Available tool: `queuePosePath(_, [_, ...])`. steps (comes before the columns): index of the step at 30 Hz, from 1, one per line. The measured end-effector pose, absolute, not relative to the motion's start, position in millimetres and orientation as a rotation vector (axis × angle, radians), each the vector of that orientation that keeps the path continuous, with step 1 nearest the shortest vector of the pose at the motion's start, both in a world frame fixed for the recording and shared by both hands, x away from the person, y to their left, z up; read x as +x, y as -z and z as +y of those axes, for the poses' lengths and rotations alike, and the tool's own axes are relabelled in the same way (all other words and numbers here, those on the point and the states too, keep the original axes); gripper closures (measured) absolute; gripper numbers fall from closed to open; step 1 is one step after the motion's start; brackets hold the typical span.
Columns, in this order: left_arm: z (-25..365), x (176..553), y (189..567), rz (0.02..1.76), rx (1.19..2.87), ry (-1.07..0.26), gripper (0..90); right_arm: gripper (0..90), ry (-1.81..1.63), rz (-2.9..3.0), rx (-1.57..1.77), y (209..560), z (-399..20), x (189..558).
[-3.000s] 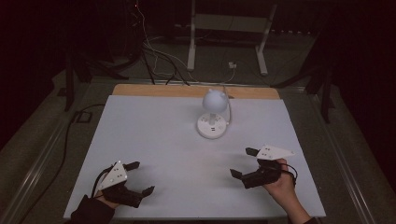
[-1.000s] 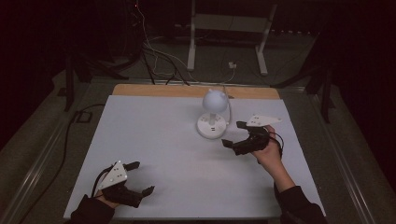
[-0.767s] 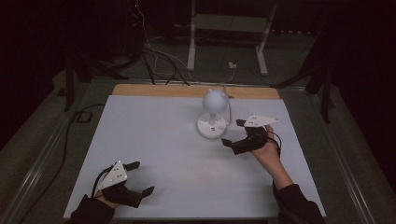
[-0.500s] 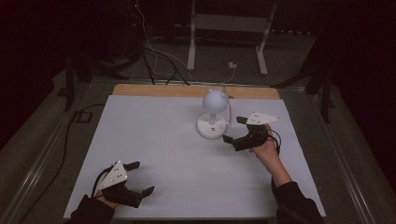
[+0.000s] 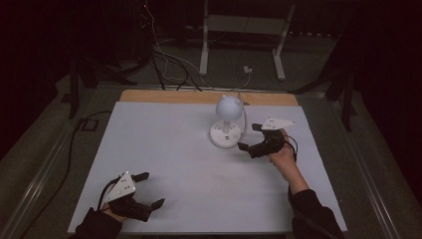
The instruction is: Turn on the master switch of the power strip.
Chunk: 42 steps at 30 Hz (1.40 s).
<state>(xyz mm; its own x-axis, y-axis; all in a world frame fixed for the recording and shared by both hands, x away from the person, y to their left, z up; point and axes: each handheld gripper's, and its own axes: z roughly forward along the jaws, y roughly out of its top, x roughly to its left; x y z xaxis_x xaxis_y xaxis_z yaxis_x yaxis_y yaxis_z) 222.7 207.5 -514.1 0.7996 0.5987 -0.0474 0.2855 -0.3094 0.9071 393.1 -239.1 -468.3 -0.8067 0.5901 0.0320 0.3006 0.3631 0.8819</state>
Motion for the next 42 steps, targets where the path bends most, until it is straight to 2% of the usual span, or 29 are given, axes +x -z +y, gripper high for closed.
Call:
queuePosePath(25, [207.5,222.7,514.2,0.668,1.908,-0.362,0.2,3.6,-1.305,2.329,0.924,489.5,-243.0,408.9])
queuePosePath(30, [207.3,222.6,514.0,0.668,1.908,-0.368,0.2,7.3,-1.295,2.339,0.928,493.8,-242.9,409.1])
queuePosePath(42, [207.2,222.8,514.4,0.672,1.909,-0.361,0.2,29.1,-1.257,2.351,0.918,500.3,-240.4,410.0])
